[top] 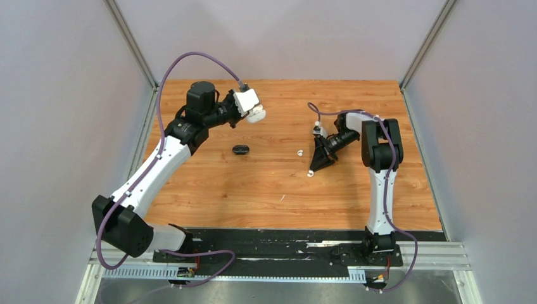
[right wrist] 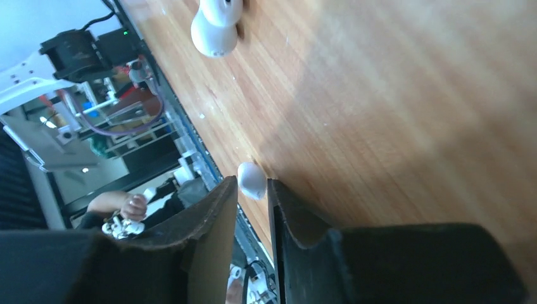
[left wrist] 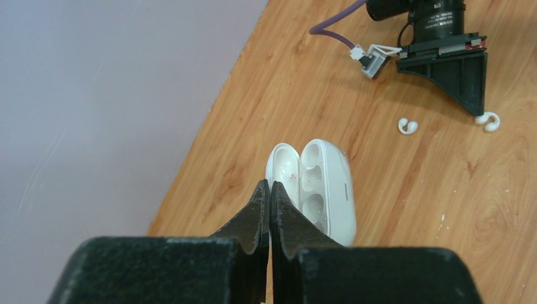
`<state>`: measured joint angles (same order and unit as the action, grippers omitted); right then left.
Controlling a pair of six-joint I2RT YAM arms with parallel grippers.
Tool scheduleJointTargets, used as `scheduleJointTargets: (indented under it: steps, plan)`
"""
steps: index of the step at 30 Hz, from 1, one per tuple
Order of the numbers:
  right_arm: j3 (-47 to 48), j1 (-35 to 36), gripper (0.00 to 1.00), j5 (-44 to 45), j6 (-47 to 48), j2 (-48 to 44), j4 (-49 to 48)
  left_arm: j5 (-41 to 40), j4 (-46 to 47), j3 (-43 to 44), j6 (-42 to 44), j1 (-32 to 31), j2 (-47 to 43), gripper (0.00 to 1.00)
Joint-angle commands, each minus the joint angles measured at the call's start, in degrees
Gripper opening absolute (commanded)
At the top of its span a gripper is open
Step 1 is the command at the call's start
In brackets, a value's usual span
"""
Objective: Insert the wireless bluetooth earbuds into the charging case
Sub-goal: Adjust the earbud at the center of the board.
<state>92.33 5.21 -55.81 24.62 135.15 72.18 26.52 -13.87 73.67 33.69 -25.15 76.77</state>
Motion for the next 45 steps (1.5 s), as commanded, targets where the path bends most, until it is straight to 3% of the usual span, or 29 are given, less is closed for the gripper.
scheduleJointTargets:
  steps: [1, 8, 13, 18, 22, 30, 45]
  plan:
    - [5.23, -0.22, 0.32, 13.17, -4.48, -1.54, -7.99, 0.18, -0.76, 2.51, -0.74, -0.34, 0.22, 0.0]
    - [6.38, -0.27, 0.35, 21.49, -6.1, -5.23, -9.88, 0.54, -1.17, 3.15, -0.16, -0.32, 0.42, 0.0]
    - [-5.89, 0.0, 0.36, 20.79, -12.46, -18.52, -13.26, 1.14, -1.03, 3.41, -0.37, -0.34, 0.76, 0.0]
    - [-18.56, -0.37, 0.5, 20.0, -21.44, -32.38, -23.16, 1.6, -0.86, 4.19, -0.33, -0.34, 1.43, 0.0]
    - [-18.58, 0.99, 0.51, 19.04, -28.47, -29.53, -24.35, 1.83, 0.14, 4.23, -0.87, -0.34, 1.74, 0.0]
    - [-22.55, 6.95, 0.51, 20.51, -32.09, -27.24, -27.87, 0.91, 0.95, 3.25, -1.34, -0.34, 0.34, 0.0]
    - [-20.65, 7.23, 0.36, 25.84, -35.92, -23.05, -28.26, 0.54, 1.9, -0.03, -6.1, -0.34, -2.7, 0.0]
